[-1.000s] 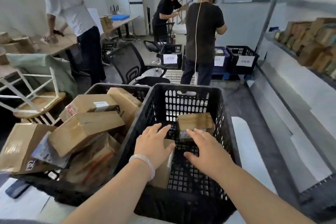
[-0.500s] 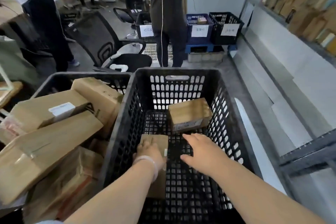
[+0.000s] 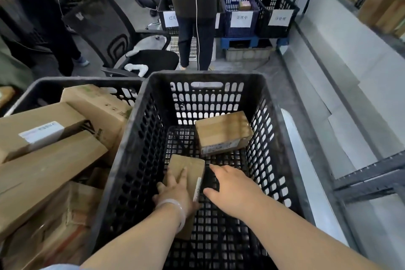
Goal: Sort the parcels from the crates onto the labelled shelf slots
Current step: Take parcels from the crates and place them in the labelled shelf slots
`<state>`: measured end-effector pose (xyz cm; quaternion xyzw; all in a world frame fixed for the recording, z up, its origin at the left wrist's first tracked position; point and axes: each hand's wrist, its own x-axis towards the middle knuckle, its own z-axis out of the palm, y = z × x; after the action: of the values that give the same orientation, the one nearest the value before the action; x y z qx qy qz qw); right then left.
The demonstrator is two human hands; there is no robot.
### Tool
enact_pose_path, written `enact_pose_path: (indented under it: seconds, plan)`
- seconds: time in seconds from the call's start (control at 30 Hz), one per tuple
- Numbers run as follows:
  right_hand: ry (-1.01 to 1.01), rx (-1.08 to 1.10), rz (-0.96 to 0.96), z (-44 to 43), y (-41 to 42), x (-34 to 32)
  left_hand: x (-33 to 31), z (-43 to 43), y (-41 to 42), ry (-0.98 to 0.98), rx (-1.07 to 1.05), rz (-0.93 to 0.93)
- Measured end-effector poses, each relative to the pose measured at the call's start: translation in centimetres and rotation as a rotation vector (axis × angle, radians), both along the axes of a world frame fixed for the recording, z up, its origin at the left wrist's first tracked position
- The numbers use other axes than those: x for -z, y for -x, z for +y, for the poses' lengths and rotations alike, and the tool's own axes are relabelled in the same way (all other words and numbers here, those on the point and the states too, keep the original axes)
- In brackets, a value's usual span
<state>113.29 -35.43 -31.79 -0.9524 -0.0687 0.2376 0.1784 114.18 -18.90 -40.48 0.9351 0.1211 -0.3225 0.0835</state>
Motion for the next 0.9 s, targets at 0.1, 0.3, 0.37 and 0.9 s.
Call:
enact_pose_path:
  seconds: [0.1, 0.3, 0.37, 0.9]
  plan:
    - [-0.014, 0.036, 0.020, -0.1, 0.0, -0.1, -1.0, 0.8, -0.4, 0.184, -0.157, -0.043]
    - [-0.295, 0.308, 0.062, -0.4, -0.8, -1.7, -6.4, 1.5, -1.2, 0.664, -0.372, -0.179]
    - [-0.403, 0.381, 0.067, -0.5, -0.8, -2.5, -8.3, 1.7, -1.0, 0.788, -0.365, -0.225]
    - [-1.074, 0.549, 0.151, -0.8, 0.3, -9.0, -17.0, 1.6, 1.4, 1.607, -0.505, -0.347]
